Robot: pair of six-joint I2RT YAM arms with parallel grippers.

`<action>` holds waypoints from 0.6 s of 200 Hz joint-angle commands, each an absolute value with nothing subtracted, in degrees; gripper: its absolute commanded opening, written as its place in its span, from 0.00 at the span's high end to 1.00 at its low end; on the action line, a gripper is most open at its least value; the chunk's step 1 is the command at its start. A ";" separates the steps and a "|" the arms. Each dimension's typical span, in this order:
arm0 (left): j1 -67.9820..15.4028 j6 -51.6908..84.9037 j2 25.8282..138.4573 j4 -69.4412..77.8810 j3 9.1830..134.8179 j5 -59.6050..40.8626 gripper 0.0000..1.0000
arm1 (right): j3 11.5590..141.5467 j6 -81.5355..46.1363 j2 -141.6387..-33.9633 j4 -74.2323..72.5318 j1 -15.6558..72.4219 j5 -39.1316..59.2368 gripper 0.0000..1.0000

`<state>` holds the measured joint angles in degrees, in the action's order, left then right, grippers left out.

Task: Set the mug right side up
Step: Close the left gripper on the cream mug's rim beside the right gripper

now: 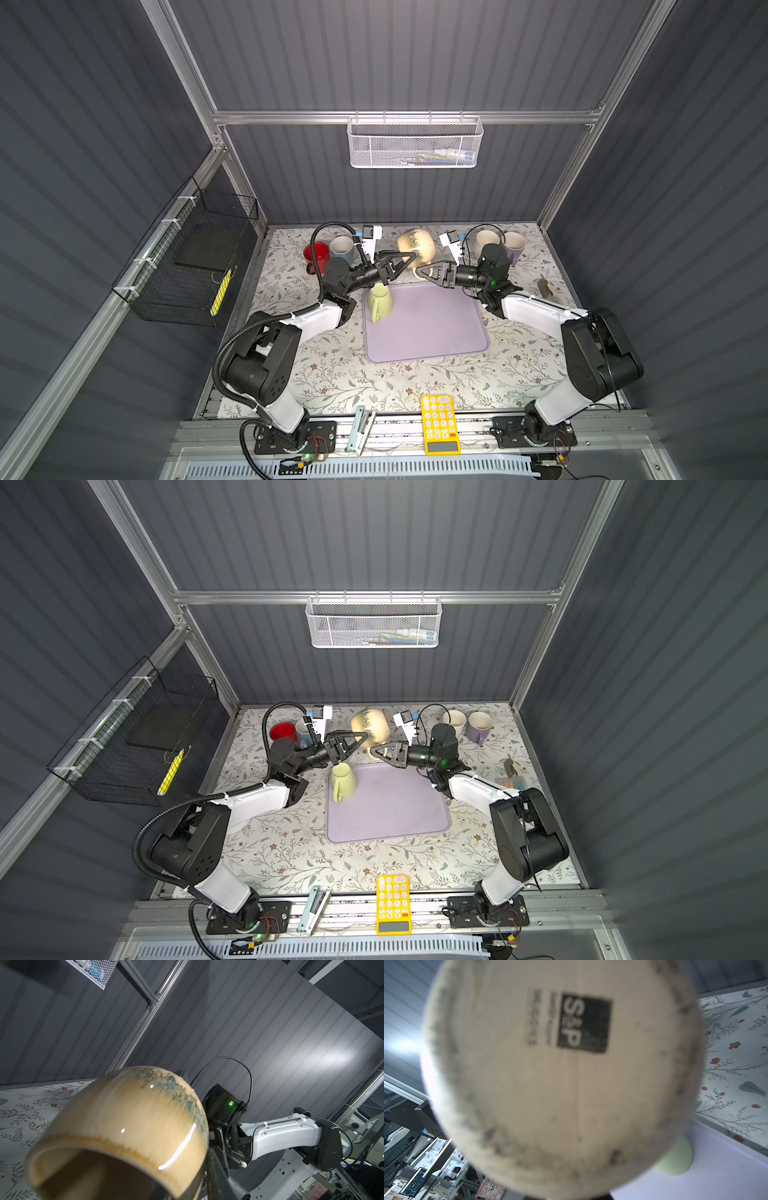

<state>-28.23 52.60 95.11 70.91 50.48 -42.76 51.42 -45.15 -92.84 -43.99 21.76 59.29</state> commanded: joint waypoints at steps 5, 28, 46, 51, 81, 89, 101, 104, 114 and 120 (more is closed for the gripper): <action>-29.36 56.75 96.48 75.45 52.04 -42.93 0.90 | 51.68 -42.66 -93.64 -51.39 23.02 59.37 0.96; -29.33 56.19 96.57 74.58 51.97 -42.50 0.91 | 51.74 -42.63 -94.23 -51.46 22.91 59.04 0.92; -29.36 55.86 96.20 74.30 51.68 -42.10 0.97 | 51.77 -42.87 -94.81 -51.89 22.94 58.90 0.88; -29.36 55.66 96.03 74.12 51.52 -41.87 0.99 | 51.77 -43.06 -94.99 -52.06 22.93 58.91 0.88; -29.27 54.00 94.86 71.98 50.98 -41.16 1.00 | 51.77 -43.24 -95.40 -52.38 22.88 58.46 0.78; -29.25 53.75 94.66 71.72 50.89 -41.07 1.00 | 51.72 -43.15 -95.54 -52.38 22.86 58.32 0.75; -29.17 53.59 94.44 71.66 50.59 -40.92 1.00 | 51.69 -43.09 -95.62 -52.38 22.93 58.05 0.69; -29.11 53.57 94.40 71.66 50.56 -40.87 1.00 | 51.64 -43.07 -95.61 -52.38 22.82 58.01 0.68; -29.02 53.45 94.31 71.61 50.29 -40.70 1.00 | 51.51 -42.96 -95.58 -52.38 22.85 57.90 0.67; -28.92 53.38 94.22 71.54 50.28 -40.67 1.00 | 51.50 -42.94 -95.63 -52.38 22.82 57.80 0.65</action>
